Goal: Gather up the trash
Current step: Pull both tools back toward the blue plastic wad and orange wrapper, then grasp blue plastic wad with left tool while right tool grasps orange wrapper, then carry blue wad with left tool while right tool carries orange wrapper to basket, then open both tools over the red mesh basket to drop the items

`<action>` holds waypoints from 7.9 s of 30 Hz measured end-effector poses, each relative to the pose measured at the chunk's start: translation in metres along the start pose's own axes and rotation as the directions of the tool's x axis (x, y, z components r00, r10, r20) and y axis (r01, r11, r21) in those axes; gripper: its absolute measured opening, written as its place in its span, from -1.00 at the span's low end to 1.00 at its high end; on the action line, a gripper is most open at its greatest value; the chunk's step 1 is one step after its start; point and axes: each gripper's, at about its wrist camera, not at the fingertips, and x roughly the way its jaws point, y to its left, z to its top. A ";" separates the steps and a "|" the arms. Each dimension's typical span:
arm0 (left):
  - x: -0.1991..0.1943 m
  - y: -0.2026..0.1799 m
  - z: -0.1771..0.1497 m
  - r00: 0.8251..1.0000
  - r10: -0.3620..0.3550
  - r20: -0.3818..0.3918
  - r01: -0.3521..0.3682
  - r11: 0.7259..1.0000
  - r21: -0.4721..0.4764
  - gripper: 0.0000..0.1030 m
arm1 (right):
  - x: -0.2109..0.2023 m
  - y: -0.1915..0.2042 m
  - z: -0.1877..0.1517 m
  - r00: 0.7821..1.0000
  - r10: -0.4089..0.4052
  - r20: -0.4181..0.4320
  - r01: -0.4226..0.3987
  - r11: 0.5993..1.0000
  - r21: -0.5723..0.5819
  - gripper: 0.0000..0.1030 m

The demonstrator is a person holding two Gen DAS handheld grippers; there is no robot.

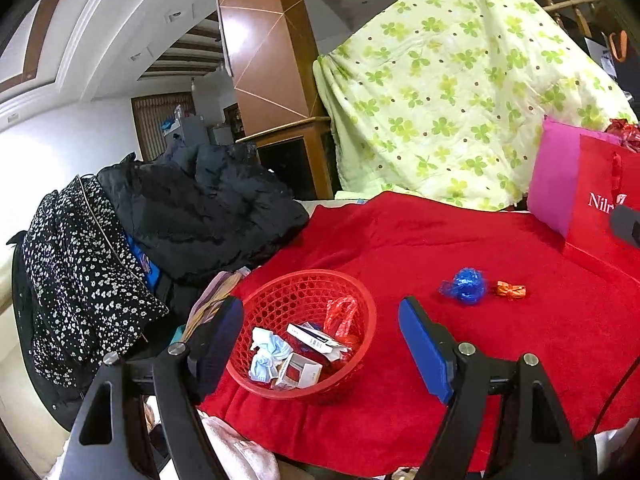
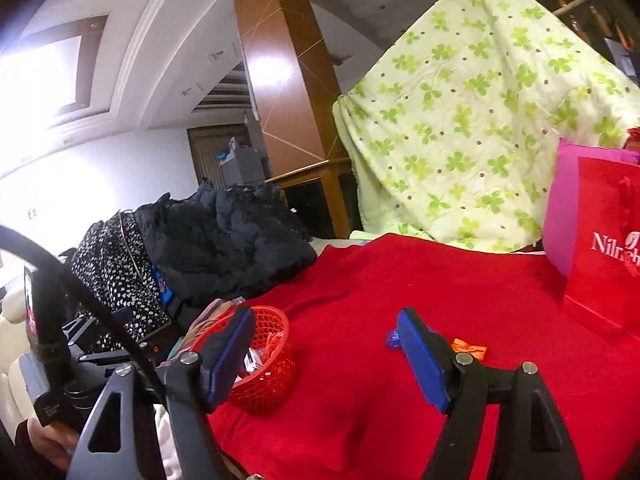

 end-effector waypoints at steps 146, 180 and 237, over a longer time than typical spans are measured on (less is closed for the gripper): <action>0.340 -0.236 -0.008 0.777 -0.395 -0.491 0.318 0.918 -0.236 0.23 | 0.286 -0.274 -0.112 0.867 0.051 -0.496 0.056 0.979 0.198 -0.26; 0.094 -0.146 0.016 0.928 -0.330 -0.171 0.326 0.944 -0.051 -0.51 | 0.063 -0.183 -0.067 0.980 0.010 -0.200 0.049 0.956 0.288 -0.28; 0.024 0.131 -0.028 0.997 -0.022 0.072 0.043 0.954 -0.296 -0.50 | 0.094 0.099 -0.014 0.960 0.234 -0.151 -0.240 0.970 -0.022 -0.28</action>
